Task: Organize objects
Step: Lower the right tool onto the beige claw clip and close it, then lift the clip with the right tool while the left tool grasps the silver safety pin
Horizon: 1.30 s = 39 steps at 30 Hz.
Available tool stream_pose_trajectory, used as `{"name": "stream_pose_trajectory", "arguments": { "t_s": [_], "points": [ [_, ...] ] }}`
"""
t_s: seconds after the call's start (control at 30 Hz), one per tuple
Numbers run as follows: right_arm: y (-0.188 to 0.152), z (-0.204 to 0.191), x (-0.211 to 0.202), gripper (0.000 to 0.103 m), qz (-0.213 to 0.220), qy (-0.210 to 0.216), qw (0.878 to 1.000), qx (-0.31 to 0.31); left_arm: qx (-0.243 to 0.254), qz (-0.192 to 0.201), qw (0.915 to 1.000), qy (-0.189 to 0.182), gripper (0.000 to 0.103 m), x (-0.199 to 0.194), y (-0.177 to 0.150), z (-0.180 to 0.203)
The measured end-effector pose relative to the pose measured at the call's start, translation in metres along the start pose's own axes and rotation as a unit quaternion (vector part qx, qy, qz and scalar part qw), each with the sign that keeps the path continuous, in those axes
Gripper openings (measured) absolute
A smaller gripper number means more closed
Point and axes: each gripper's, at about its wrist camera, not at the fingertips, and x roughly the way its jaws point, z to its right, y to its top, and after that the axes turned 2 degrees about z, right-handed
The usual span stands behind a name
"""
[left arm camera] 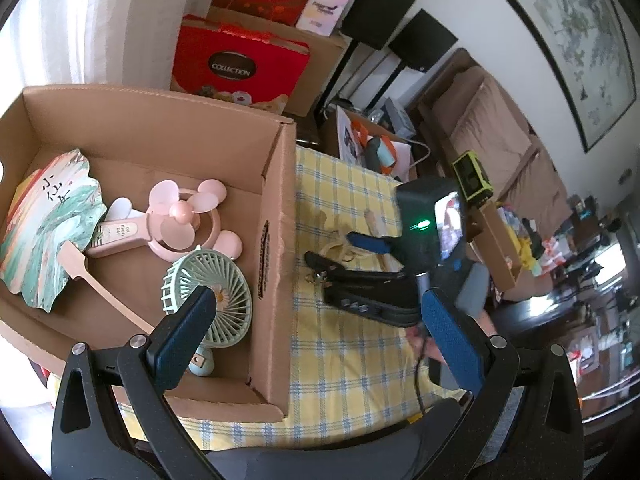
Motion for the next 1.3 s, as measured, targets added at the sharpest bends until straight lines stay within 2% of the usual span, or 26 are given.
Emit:
{"name": "stream_pose_trajectory", "arguments": {
  "t_s": [0.17,0.27,0.43,0.57,0.73,0.8,0.9,0.93,1.0,1.07,1.13,1.2,1.3],
  "points": [
    [-0.005,0.023,-0.034,0.069,0.018,0.012,0.999,0.048,0.029,-0.013,0.9995,0.004,0.103,0.007,-0.003,0.018],
    [-0.011,0.034,-0.056,0.069,0.027,0.015,0.997,0.068,0.072,-0.033,0.9966,0.021,0.103,0.016,-0.004,0.036],
    [-0.029,0.058,-0.093,0.069,0.040,0.025,0.992,0.116,0.153,-0.072,0.9838,0.059,0.102,0.039,-0.003,0.067],
    [-0.045,0.066,-0.117,0.069,0.046,0.017,0.991,0.128,0.191,-0.096,0.9731,0.085,0.094,0.061,-0.001,0.079],
    [-0.064,0.068,-0.134,0.069,0.051,0.014,0.989,0.138,0.242,-0.142,0.9497,0.140,0.081,0.102,-0.005,0.088],
    [-0.071,0.071,-0.140,0.069,0.055,0.017,0.988,0.145,0.263,-0.166,0.9372,0.158,0.069,0.117,-0.009,0.090],
    [-0.081,0.076,-0.147,0.069,0.059,0.018,0.986,0.153,0.293,-0.179,0.9210,0.184,0.060,0.132,-0.012,0.097],
    [-0.083,0.076,-0.149,0.069,0.059,0.017,0.986,0.154,0.297,-0.183,0.9187,0.186,0.057,0.135,-0.011,0.099],
    [-0.088,0.078,-0.153,0.069,0.062,0.019,0.986,0.156,0.298,-0.201,0.9160,0.177,0.046,0.144,-0.011,0.102],
    [-0.091,0.079,-0.155,0.069,0.063,0.019,0.985,0.157,0.316,-0.204,0.9087,0.181,0.045,0.147,-0.012,0.106],
    [-0.094,0.080,-0.157,0.069,0.064,0.019,0.985,0.158,0.357,-0.203,0.8935,0.181,0.045,0.150,-0.017,0.116],
    [-0.097,0.080,-0.159,0.069,0.065,0.021,0.985,0.158,0.378,-0.222,0.8776,0.194,0.045,0.159,-0.021,0.118],
    [-0.101,0.081,-0.160,0.069,0.066,0.025,0.985,0.160,0.395,-0.242,0.8606,0.211,0.039,0.175,-0.024,0.116]
  ]
}}
